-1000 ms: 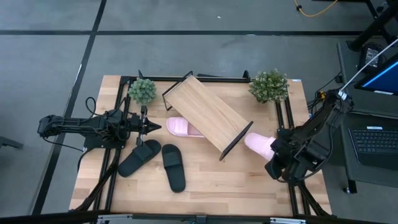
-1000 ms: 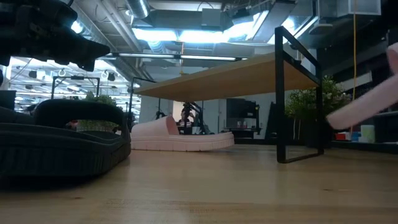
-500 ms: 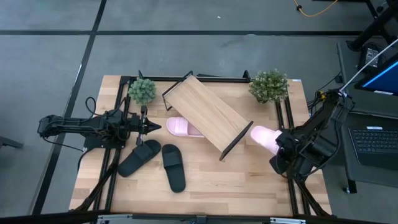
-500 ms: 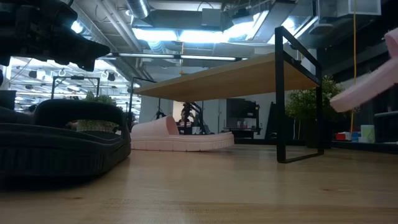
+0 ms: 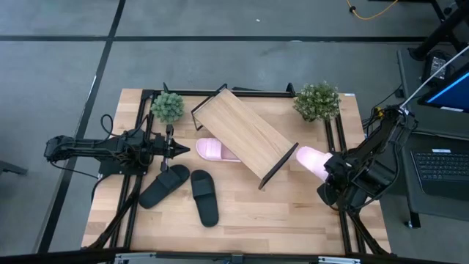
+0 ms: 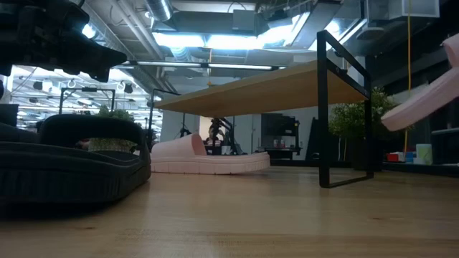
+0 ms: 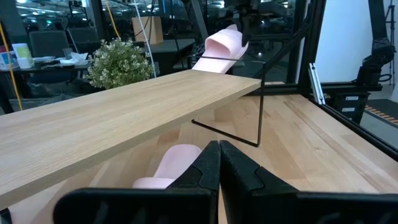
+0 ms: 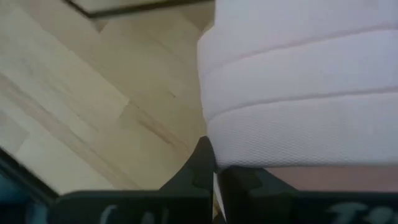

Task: Pick and place slides into the shelf
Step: Put the right pink slipper on the shelf

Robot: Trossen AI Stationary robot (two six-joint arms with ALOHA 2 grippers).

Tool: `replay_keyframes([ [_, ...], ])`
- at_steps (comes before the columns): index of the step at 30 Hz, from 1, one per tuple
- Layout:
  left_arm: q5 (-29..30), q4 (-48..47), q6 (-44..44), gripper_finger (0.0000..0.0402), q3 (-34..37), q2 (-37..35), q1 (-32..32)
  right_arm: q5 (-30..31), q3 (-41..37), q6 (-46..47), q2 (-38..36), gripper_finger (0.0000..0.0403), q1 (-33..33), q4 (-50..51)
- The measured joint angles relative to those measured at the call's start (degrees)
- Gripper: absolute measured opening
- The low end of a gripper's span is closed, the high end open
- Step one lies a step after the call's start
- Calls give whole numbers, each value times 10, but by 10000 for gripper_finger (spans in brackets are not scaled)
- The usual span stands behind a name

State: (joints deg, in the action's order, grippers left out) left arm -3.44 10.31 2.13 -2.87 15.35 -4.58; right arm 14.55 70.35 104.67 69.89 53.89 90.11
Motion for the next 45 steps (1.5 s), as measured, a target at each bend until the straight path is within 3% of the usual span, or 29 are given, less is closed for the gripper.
replay_keyframes([
  [8, 0, 0, 0, 0, 0, 0, 0, -12, 69, -60, 0, 10, 0, -20],
  [18, 0, 0, 2, 0, 0, 0, 0, -9, 142, -208, 0, 10, 0, -150],
  [35, 0, 0, 0, 0, 0, 0, 0, 42, 143, -445, 1, 10, 0, -179],
  [45, 0, 0, -1, 0, 0, 0, 0, 114, 143, -562, 1, 10, 0, -211],
])
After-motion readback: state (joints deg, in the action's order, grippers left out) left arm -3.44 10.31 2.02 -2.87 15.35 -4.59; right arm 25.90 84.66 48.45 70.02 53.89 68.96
